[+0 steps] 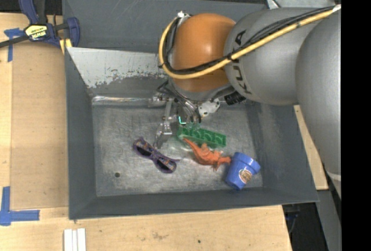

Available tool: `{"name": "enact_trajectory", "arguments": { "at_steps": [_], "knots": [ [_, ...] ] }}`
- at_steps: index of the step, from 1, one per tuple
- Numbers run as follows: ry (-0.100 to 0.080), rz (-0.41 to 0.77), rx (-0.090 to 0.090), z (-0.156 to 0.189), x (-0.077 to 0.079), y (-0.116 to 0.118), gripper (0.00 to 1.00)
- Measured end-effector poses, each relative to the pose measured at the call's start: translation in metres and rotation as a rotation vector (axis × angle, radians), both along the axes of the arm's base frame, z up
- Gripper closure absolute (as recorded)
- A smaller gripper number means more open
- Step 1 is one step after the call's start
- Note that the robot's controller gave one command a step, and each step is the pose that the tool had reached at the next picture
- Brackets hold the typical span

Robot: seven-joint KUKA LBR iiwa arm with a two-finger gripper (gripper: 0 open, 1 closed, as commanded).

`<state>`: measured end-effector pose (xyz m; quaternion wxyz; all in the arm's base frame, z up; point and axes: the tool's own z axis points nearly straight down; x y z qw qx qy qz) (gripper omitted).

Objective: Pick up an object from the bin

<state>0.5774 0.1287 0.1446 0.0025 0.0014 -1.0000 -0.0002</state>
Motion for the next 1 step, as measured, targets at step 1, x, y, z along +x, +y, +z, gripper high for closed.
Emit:
{"name": "enact_trajectory", "arguments": {
  "at_steps": [1],
  "knots": [
    [-0.008,-0.003,0.001,0.004,0.0021,-0.0005,0.0]
  ]
}}
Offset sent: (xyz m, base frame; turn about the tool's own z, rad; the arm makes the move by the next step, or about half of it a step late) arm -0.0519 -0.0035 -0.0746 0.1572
